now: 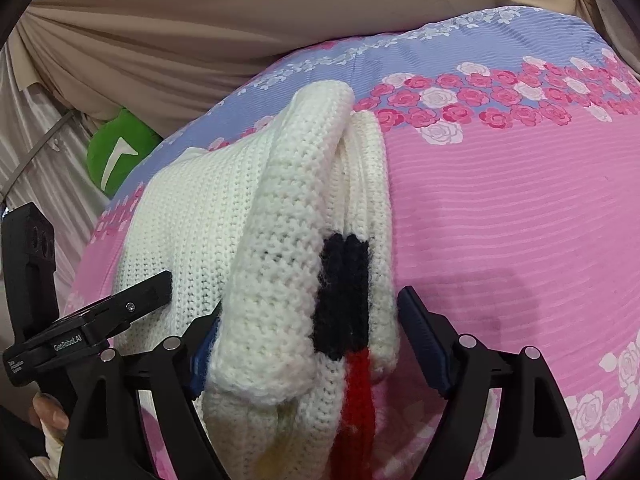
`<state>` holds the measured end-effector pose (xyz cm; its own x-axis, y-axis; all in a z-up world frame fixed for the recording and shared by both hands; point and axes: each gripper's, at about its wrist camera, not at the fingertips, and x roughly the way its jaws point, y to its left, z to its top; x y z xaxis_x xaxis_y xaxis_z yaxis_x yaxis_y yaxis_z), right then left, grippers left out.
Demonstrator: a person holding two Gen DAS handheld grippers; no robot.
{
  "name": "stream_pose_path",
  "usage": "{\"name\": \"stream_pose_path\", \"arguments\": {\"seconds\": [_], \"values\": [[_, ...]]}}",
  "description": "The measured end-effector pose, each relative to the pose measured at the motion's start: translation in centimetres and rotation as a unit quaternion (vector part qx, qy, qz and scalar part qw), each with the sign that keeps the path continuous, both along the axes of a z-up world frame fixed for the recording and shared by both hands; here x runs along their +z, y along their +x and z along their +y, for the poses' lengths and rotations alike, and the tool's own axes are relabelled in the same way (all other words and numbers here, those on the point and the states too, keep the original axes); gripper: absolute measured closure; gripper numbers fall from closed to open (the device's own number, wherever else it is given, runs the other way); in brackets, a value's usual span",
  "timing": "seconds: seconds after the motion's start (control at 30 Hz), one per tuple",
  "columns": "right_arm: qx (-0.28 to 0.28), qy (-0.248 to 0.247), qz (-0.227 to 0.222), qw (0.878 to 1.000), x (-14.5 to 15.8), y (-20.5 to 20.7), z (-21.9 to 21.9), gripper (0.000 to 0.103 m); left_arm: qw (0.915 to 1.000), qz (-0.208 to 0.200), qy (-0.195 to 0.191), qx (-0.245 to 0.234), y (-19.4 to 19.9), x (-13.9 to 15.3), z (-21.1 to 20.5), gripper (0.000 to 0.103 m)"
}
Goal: Fold small clothes
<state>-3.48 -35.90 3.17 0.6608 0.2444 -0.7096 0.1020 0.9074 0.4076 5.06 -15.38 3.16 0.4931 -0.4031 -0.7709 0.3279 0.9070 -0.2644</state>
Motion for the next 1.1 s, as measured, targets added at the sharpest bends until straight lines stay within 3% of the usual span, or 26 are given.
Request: {"name": "stream_pose_path", "arguments": {"seconds": [0.37, 0.47, 0.53, 0.7, 0.9, 1.1], "values": [[0.012, 0.011, -0.013, 1.000, -0.5, 0.6, -0.1, 0.024, 1.0000, -0.004, -0.006, -0.004, 0.3, -0.1, -0.2, 0.005], [0.020, 0.028, -0.016, 0.999, -0.4, 1.0, -0.1, 0.040, 0.9996, -0.018, -0.008, -0.020, -0.2, 0.8, -0.5, 0.023], [0.022, 0.023, -0.029, 0.999, 0.4, 0.7, 0.1, 0.059, 0.9989, -0.029, -0.014, -0.035, -0.6, 2.0, -0.5, 0.047], [0.016, 0.021, -0.080, 0.996, 4.2, -1.4, 0.4, 0.069, 0.9924, -0.075, -0.053, -0.082, -1.8, 6.7, -0.1, 0.058], [0.002, -0.021, -0.193, 0.981, 13.6, -4.5, 2.0, 0.069, 0.9696, -0.183, -0.093, -0.133, -4.1, 15.3, 0.9, 0.058], [0.024, -0.034, -0.316, 0.948, 23.2, -4.1, 6.0, 0.068, 0.9325, -0.315, -0.122, -0.128, -5.1, 24.6, 6.0, 0.057]]}}
